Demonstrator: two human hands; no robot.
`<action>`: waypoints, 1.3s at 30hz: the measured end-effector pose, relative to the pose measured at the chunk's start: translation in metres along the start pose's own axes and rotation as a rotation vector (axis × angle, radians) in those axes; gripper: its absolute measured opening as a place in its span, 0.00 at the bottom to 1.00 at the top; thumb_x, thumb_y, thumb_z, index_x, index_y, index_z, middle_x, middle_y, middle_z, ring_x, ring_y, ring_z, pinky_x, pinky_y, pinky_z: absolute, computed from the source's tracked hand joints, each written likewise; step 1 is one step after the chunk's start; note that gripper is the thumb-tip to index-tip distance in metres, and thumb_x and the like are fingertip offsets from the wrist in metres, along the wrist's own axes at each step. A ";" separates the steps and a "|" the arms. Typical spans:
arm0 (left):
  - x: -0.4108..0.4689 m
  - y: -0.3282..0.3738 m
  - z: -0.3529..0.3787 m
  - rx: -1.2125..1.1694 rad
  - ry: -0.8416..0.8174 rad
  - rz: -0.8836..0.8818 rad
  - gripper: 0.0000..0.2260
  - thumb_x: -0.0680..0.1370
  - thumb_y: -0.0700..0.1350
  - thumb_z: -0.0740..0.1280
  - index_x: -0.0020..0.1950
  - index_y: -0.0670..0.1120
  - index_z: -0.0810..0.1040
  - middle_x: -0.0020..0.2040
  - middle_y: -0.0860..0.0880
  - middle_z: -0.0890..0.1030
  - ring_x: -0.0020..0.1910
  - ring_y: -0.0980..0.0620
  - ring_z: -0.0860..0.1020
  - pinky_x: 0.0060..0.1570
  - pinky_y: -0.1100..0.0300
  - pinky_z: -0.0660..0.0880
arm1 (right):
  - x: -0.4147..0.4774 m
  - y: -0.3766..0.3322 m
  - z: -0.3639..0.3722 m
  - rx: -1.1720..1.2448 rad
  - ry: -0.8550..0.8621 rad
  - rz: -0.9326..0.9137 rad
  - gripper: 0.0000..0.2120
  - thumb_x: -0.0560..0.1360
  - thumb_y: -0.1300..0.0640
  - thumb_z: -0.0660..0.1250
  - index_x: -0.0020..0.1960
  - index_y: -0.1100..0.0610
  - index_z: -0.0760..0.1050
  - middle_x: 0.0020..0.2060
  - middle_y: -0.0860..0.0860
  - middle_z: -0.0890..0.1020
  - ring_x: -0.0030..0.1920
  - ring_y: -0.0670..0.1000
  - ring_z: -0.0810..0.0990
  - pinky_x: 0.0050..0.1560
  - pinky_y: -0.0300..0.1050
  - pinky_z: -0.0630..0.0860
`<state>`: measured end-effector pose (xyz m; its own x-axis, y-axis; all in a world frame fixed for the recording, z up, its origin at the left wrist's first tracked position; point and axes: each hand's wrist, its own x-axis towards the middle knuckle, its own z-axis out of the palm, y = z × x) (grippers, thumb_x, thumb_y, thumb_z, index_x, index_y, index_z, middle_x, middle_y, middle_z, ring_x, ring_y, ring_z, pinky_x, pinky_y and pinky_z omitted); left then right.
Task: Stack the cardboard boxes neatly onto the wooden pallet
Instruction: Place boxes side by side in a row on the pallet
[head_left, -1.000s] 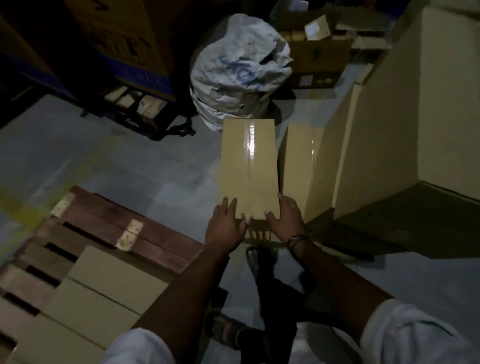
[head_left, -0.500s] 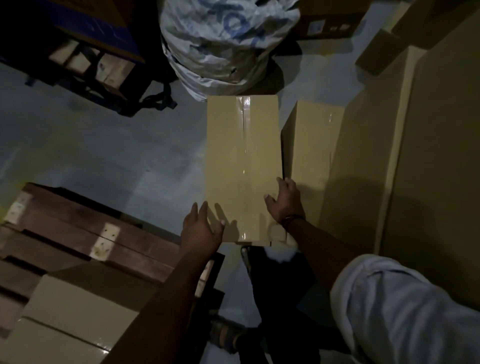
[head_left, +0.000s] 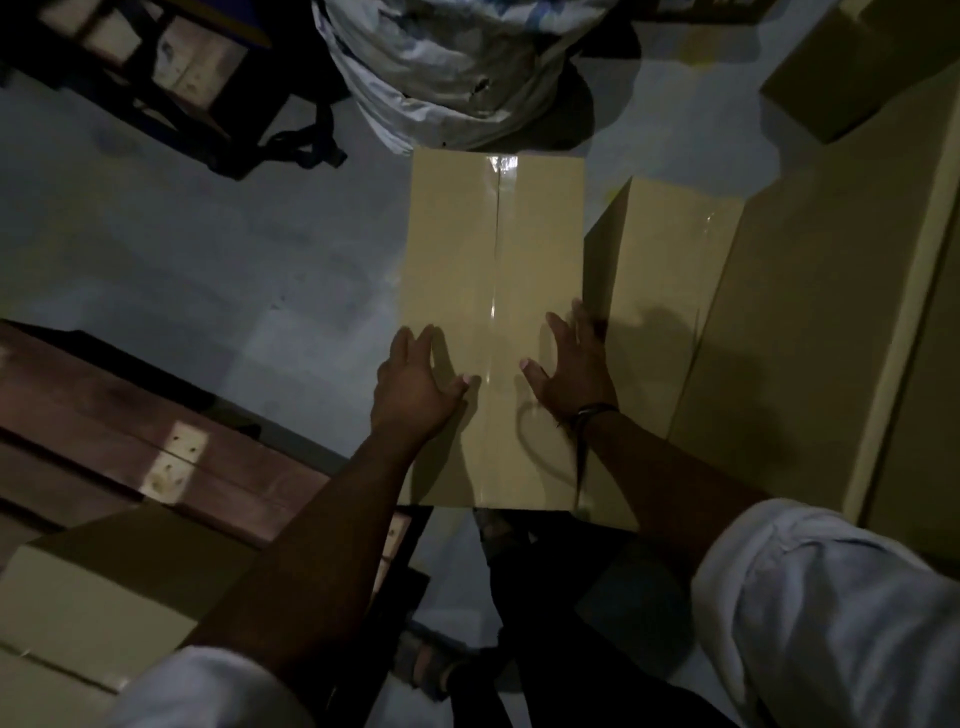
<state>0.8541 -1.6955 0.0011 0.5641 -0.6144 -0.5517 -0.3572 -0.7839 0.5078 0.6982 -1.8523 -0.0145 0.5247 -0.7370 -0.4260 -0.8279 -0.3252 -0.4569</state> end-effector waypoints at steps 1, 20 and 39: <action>0.003 0.004 -0.001 0.015 0.000 -0.008 0.44 0.74 0.68 0.68 0.82 0.53 0.52 0.82 0.43 0.49 0.73 0.33 0.66 0.71 0.38 0.65 | 0.001 0.000 -0.001 -0.006 -0.008 -0.017 0.35 0.77 0.45 0.68 0.80 0.50 0.59 0.81 0.49 0.46 0.79 0.59 0.52 0.77 0.55 0.59; -0.101 -0.097 -0.040 -0.122 0.152 -0.258 0.53 0.61 0.73 0.74 0.80 0.61 0.54 0.78 0.48 0.52 0.74 0.36 0.58 0.69 0.41 0.68 | -0.049 -0.103 0.045 -0.360 -0.025 -0.427 0.39 0.67 0.28 0.66 0.74 0.43 0.67 0.79 0.46 0.56 0.70 0.65 0.63 0.63 0.60 0.69; -0.252 -0.283 0.007 -0.459 0.395 -0.648 0.52 0.65 0.64 0.79 0.82 0.58 0.54 0.81 0.47 0.47 0.77 0.36 0.53 0.68 0.39 0.68 | -0.151 -0.210 0.230 -0.579 -0.339 -0.874 0.32 0.74 0.37 0.68 0.74 0.42 0.64 0.80 0.45 0.48 0.75 0.65 0.52 0.68 0.64 0.65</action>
<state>0.8080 -1.3199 -0.0080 0.7979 0.0803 -0.5974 0.4075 -0.8021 0.4366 0.8387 -1.5364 -0.0340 0.9288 0.0545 -0.3665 -0.0657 -0.9492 -0.3077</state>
